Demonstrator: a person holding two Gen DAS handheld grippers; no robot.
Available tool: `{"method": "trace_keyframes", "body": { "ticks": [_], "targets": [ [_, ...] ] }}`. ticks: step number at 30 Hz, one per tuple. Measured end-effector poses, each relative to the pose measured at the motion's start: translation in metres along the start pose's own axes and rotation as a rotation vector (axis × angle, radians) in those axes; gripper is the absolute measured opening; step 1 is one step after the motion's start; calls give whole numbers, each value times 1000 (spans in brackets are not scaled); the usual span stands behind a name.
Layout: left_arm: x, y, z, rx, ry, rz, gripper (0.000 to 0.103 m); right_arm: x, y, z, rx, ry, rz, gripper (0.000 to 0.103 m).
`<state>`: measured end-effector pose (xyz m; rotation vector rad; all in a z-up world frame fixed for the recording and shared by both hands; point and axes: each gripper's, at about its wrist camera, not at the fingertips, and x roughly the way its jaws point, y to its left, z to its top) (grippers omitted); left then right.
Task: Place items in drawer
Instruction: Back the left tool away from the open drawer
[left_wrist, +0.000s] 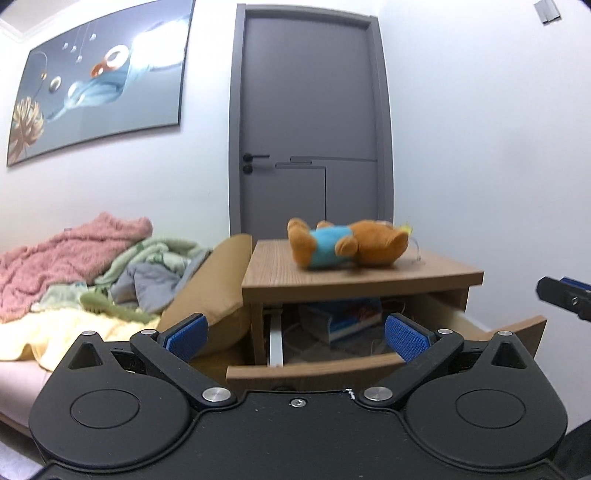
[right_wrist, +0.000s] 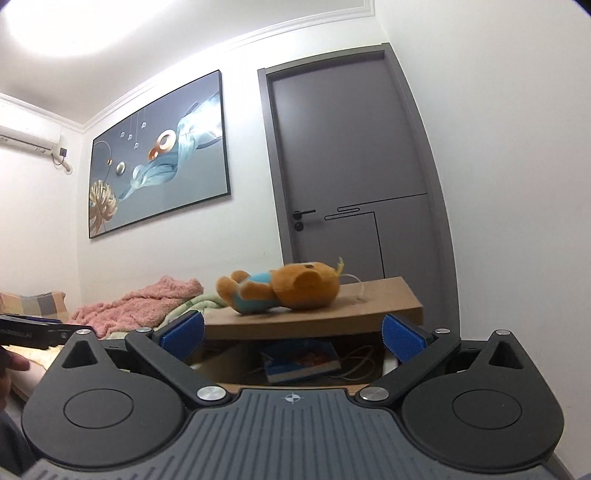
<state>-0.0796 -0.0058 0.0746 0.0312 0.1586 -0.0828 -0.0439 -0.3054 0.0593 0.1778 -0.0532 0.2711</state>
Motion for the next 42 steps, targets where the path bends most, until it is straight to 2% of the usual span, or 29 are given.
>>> {"method": "trace_keyframes", "body": {
  "ticks": [5, 11, 15, 17, 20, 22, 28, 33, 38, 42],
  "targets": [
    [2, 0, 5, -27, -35, 1, 102, 7, 32, 14, -1, 46, -29, 103],
    [23, 2, 1, -42, -69, 32, 102, 19, 45, 27, 4, 24, -32, 103],
    [36, 3, -10, -43, -89, 74, 102, 33, 45, 18, 0, 2, -28, 103],
    [41, 3, -14, -45, -102, 81, 102, 39, 43, 10, 10, 20, -28, 103],
    [48, 0, -19, -41, -114, 60, 102, 43, 38, 4, 2, 13, -4, 103],
    [53, -2, -22, -35, -107, 39, 102, 46, 37, 3, -3, 38, 6, 103],
    [62, -2, -26, -41, -109, -10, 102, 36, 47, 2, -14, 32, 6, 103],
    [61, 3, -28, -46, -112, -40, 102, 26, 54, 6, -47, 46, -63, 103],
    [51, 8, -28, -59, -118, -65, 102, -2, 63, 18, -110, 29, -169, 103],
    [42, 11, -28, -49, -138, -46, 102, -23, 75, 24, -81, -34, -205, 103]
  ]
}}
